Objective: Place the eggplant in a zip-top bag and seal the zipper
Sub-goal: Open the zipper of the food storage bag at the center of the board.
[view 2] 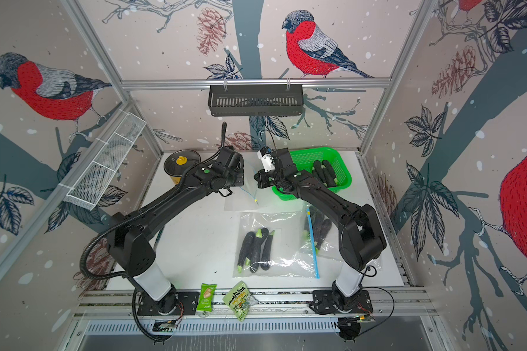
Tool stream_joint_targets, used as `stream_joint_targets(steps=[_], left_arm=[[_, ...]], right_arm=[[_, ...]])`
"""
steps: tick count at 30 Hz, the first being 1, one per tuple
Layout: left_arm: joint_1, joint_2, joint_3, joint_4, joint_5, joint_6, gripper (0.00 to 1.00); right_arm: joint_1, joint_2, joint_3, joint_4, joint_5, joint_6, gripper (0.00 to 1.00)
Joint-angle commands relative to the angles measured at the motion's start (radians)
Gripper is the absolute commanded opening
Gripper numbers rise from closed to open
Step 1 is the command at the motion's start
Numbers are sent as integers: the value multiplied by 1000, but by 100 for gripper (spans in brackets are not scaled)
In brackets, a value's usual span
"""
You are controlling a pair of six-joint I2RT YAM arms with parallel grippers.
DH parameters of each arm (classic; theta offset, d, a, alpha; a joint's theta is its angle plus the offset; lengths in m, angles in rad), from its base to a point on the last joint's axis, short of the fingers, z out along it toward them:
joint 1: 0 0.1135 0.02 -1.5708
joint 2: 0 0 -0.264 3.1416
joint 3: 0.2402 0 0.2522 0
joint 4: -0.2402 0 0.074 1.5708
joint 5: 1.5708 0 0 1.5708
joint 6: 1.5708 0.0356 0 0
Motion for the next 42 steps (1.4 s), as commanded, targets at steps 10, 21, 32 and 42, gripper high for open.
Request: stream_joint_targets(steps=[10,21,32,42], left_arm=[[-23,7,110,-211,-169,-64,0],[-66,65,289,-395,-324,-59,0],[-80,193,341,-461,-340,-106,0],[-50,78,162,-193,-135,-40,0]], right_arm=[[4,7,-2,13,-16,1,9],[24,-7,-11,80,-24,38,9],[1,-76,-35,81,-84,9,48],[-263,-255,-166,33,-76,-5,64]])
